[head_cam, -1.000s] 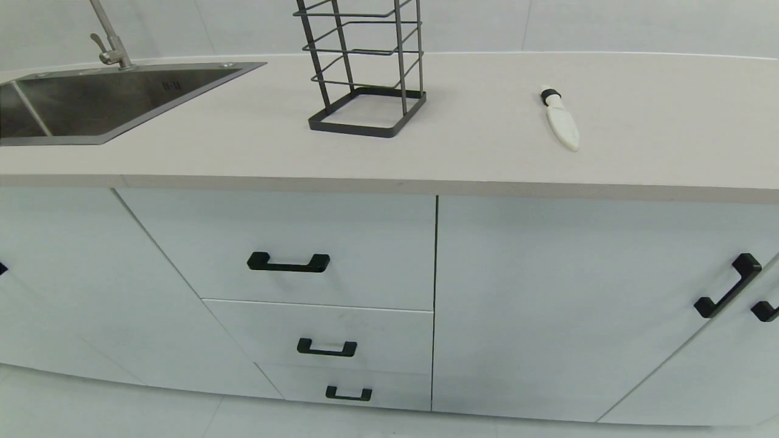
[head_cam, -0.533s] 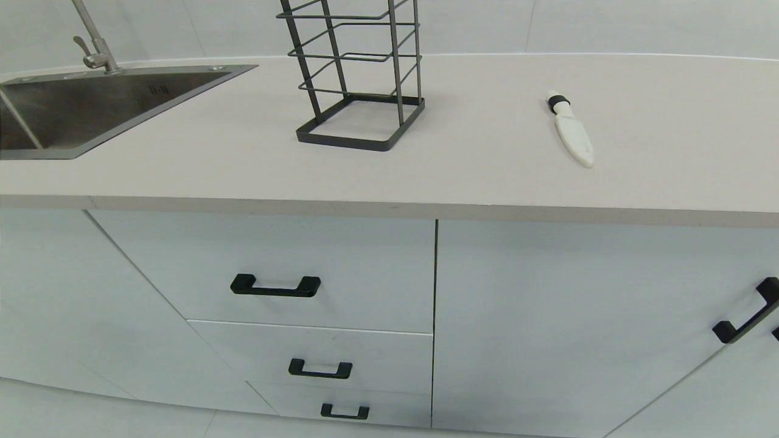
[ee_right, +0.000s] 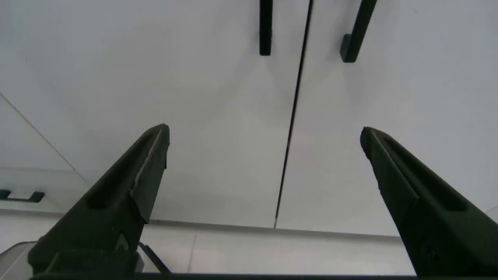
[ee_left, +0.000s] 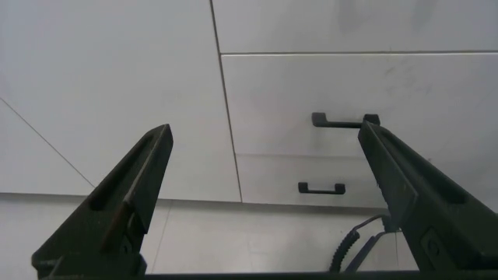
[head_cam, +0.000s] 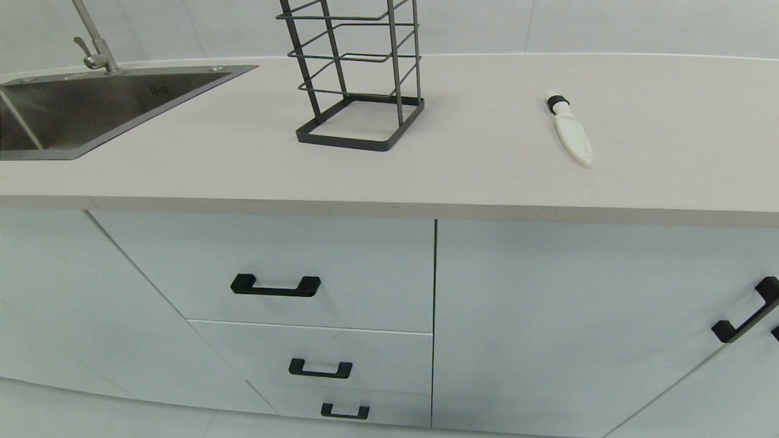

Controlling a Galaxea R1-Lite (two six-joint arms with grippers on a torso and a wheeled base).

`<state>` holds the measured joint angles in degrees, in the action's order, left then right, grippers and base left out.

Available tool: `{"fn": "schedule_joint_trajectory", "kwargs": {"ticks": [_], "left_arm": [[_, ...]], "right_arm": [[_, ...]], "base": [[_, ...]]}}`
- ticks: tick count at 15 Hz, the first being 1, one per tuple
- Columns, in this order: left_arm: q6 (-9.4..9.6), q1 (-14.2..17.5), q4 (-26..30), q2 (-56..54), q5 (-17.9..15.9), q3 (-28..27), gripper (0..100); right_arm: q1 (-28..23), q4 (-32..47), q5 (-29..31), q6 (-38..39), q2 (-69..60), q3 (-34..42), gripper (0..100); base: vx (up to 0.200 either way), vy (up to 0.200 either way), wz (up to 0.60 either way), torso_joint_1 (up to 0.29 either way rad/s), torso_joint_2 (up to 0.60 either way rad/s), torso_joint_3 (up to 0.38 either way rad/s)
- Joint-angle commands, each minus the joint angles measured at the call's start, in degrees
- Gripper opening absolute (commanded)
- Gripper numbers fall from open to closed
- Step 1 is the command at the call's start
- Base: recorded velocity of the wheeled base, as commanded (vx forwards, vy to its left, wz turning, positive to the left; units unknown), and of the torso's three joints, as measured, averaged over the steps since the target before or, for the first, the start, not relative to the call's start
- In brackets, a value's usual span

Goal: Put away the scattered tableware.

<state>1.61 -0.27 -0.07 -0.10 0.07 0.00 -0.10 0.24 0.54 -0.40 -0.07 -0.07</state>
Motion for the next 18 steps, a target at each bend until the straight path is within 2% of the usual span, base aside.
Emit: {"fn": "schedule_joint_trajectory", "kwargs": {"ticks": [1, 3, 5, 7, 8, 10, 11, 15, 18], "left_arm": [[-0.03, 0.0, -0.1, 0.1, 0.0, 0.0, 100], [-0.03, 0.0, -0.1, 0.1, 0.0, 0.0, 100], [-1.17, 0.0, -0.1, 0.1, 0.0, 0.0, 100], [-1.35, 0.0, -0.1, 0.1, 0.1, 0.0, 100], [-1.08, 0.0, -0.1, 0.1, 0.2, 0.0, 100], [0.5, 0.0, -0.1, 0.1, 3.0, 0.0, 100], [0.68, 0.1, 0.0, 0.1, 3.0, -0.1, 100], [0.94, 0.1, 0.0, 0.1, 3.0, -0.1, 100], [0.32, 0.0, 0.0, 0.1, 3.0, -0.1, 100]], "right_arm": [[0.0, 0.0, 0.0, 0.0, 0.1, 0.0, 100], [0.0, 0.0, 0.0, 0.0, 0.1, 0.0, 100], [0.0, 0.0, 0.0, 0.1, 0.1, 0.0, 100], [0.0, 0.0, 0.0, 0.0, 0.1, 0.0, 100], [0.0, 0.0, 0.0, 0.0, 0.1, 0.1, 100], [0.0, 0.0, 0.0, 0.1, 0.1, 0.0, 100], [0.0, 0.0, 0.0, 0.1, 0.1, 0.0, 100], [0.0, 0.0, 0.0, 0.0, 0.1, 0.0, 100], [0.0, 0.0, 0.0, 0.0, 0.1, 0.0, 100]], "base": [[0.0, 0.0, 0.0, 0.119, -0.17, -0.032], [0.0, 0.0, 0.0, 0.188, -0.09, -0.061], [0.0, 0.0, 0.0, 0.137, -0.02, -0.083], [0.0, 0.0, 0.0, 0.2, -0.16, -0.156], [0.0, 0.0, 0.0, 0.246, -0.45, -0.227], [0.0, 0.0, 0.0, 0.212, -0.7, -0.222], [0.0, 0.0, 0.0, 0.178, -0.6, -0.173], [0.0, 0.0, 0.0, 0.212, -0.5, -0.215], [0.0, 0.0, 0.0, 0.132, -0.49, -0.22]]}}
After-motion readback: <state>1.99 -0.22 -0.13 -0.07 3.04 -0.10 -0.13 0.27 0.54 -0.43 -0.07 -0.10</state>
